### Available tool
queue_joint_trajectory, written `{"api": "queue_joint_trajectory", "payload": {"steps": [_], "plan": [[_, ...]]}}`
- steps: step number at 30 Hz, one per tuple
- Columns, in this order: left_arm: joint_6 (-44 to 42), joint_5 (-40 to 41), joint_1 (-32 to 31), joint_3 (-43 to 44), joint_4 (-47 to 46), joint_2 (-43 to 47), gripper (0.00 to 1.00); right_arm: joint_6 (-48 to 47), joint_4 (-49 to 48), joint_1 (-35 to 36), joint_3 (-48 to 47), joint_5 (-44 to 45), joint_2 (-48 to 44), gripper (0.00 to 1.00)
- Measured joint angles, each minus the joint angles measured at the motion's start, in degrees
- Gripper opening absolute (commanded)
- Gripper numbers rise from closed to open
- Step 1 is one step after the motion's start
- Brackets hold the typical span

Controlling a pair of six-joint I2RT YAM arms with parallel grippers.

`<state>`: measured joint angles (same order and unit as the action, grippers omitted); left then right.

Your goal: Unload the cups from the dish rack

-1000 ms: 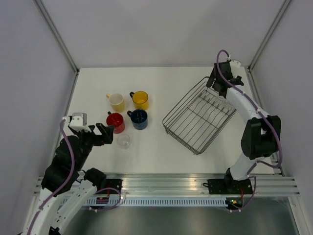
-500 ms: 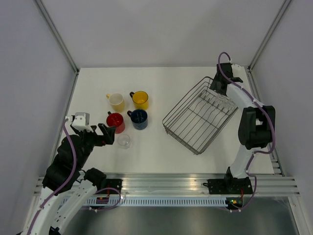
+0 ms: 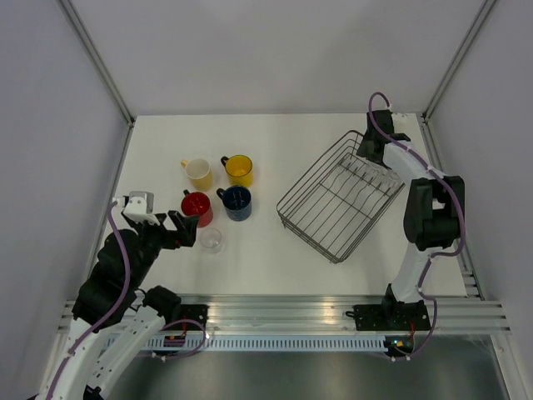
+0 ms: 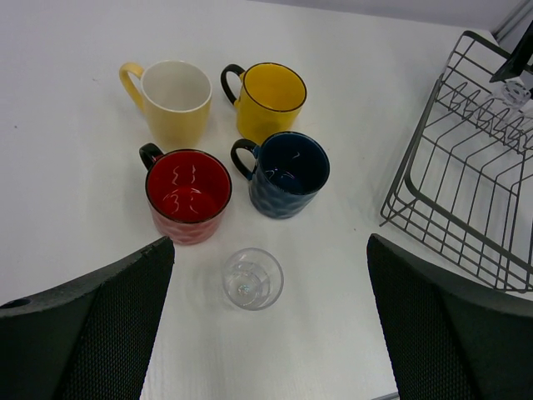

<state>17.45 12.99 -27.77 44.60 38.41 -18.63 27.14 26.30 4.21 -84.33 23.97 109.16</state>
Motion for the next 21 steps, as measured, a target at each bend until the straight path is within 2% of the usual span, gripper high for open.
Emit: {"api": "queue_joint_trajectory", "payload": {"steps": [11, 14, 15, 16, 18, 20, 21], "plan": [[-0.02, -0.13, 0.0, 0.0, -0.02, -0.11, 1.0, 0.0, -1.01, -0.24, 1.95, -1.16, 1.38, 0.76], [-0.02, -0.24, 0.0, 0.0, -0.02, -0.11, 1.0, -0.11, -1.14, -0.24, 2.38, -1.42, 1.38, 0.58], [-0.02, -0.39, 0.0, 0.0, -0.02, -0.11, 1.0, -0.31, -1.16, -0.26, 2.49, -1.62, 1.38, 0.47], [-0.02, -0.59, 0.0, 0.0, -0.02, -0.11, 1.0, -0.48, -1.31, -0.26, 2.49, -1.73, 1.38, 0.43], [-0.04, -0.83, 0.0, 0.0, -0.02, -0.11, 1.0, -0.63, -1.64, -0.24, 2.56, -2.01, 1.38, 0.28], [-0.04, -1.16, 0.0, 0.0, -0.04, -0.11, 1.0, -0.76, -1.88, -0.26, 2.56, -2.4, 1.27, 0.19], [-0.04, -1.18, 0.0, 0.0, -0.04, -0.11, 1.0, -0.81, -1.84, -0.24, 2.58, -2.56, 1.25, 0.19]]}}
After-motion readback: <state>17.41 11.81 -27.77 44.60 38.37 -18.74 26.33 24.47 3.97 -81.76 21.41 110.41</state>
